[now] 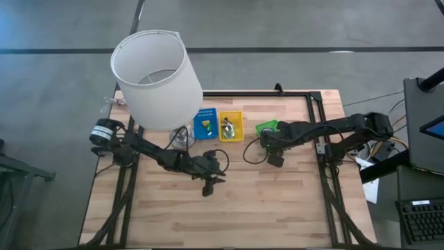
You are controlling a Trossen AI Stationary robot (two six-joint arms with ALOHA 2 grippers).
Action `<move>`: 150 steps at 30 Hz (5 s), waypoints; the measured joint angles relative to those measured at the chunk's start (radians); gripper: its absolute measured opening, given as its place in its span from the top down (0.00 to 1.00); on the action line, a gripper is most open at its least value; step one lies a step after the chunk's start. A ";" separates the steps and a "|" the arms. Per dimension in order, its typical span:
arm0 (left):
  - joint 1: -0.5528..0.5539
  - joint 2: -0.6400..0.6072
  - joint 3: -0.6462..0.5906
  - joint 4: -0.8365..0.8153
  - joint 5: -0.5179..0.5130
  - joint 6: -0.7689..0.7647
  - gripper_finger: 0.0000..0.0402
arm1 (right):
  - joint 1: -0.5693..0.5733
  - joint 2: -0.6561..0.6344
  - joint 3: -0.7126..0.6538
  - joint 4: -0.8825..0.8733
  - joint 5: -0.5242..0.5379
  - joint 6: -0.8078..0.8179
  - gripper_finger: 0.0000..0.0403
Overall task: Pick and place Stapler, Stapler remover, tape
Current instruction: Put the red tape into the green bin, then return to Home Position
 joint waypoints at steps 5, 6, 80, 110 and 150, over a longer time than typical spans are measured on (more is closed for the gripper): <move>0.000 0.000 0.000 0.000 0.000 0.000 0.71 | 0.000 0.000 0.066 -0.066 0.002 -0.004 0.67; 0.000 0.000 0.000 0.000 0.000 0.000 0.71 | 0.000 0.000 0.077 -0.065 0.007 -0.004 0.67; 0.000 0.000 0.000 0.012 -0.007 -0.002 0.71 | 0.051 -0.193 0.008 -0.060 0.274 0.097 0.77; -0.117 -0.702 -0.398 -0.004 -0.474 0.202 0.98 | 0.173 -0.903 -0.498 0.785 -0.145 -0.325 0.98; -0.116 -1.237 -0.773 0.032 -0.333 0.392 0.99 | 0.173 -1.411 -0.771 0.681 -0.144 -0.241 0.98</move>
